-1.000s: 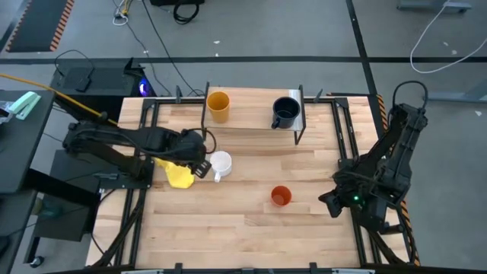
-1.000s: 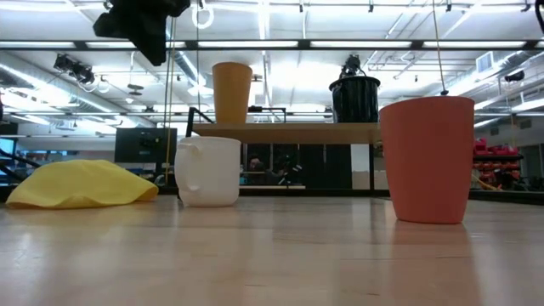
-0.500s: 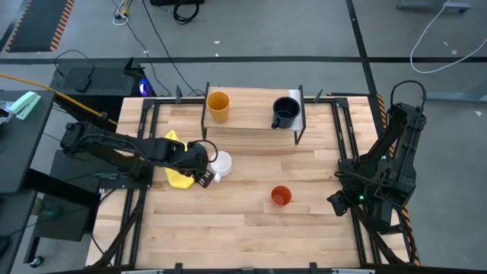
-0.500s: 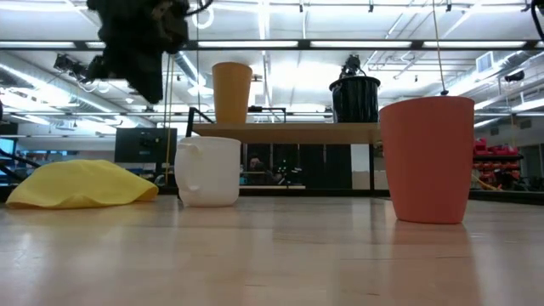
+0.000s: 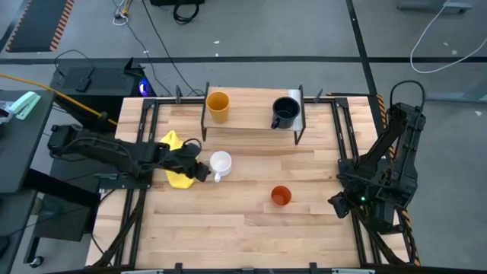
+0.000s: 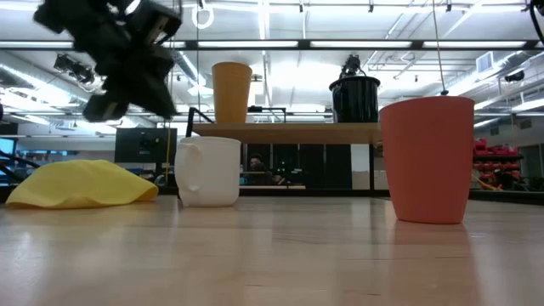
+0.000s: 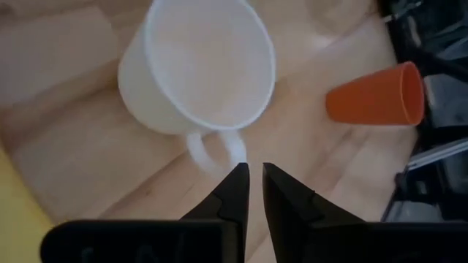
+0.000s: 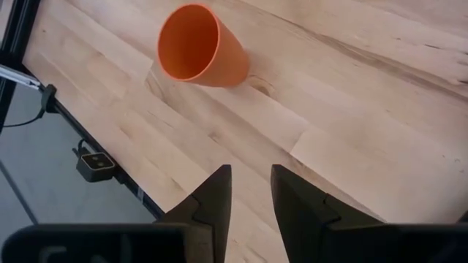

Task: Stack small to large cups/mugs on shelf
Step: Put the white mug on the shelf

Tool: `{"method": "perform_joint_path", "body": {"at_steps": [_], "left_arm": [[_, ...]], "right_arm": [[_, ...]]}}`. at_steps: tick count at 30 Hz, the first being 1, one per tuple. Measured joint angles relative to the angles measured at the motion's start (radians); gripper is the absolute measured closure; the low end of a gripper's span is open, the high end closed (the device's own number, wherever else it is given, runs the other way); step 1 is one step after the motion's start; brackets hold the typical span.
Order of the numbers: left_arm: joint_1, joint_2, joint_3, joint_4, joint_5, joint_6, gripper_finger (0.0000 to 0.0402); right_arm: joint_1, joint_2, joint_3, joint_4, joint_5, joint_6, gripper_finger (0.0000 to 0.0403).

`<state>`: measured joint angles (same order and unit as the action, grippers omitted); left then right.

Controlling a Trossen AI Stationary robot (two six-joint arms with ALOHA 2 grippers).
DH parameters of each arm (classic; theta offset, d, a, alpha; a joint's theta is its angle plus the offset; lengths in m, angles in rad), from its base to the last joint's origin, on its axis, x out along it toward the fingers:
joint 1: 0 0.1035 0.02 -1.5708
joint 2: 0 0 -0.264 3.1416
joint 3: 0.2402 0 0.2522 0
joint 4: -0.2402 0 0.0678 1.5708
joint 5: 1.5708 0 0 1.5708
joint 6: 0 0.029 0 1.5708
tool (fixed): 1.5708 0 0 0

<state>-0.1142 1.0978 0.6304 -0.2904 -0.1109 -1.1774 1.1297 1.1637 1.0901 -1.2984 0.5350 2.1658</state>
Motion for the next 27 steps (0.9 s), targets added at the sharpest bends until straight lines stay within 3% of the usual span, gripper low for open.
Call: {"method": "perform_joint_path", "body": {"at_steps": [10,27], "left_arm": [[-0.001,-0.04,-0.185,0.206,0.037,-0.095,0.0326],[0.062,-0.026,-0.199,0.3,0.123,-0.02,0.0295]], "right_arm": [[-0.003,0.0,0.0,0.007,0.002,0.004,0.0298],[-0.056,0.0,0.0,0.013,0.006,0.001,0.0298]]}}
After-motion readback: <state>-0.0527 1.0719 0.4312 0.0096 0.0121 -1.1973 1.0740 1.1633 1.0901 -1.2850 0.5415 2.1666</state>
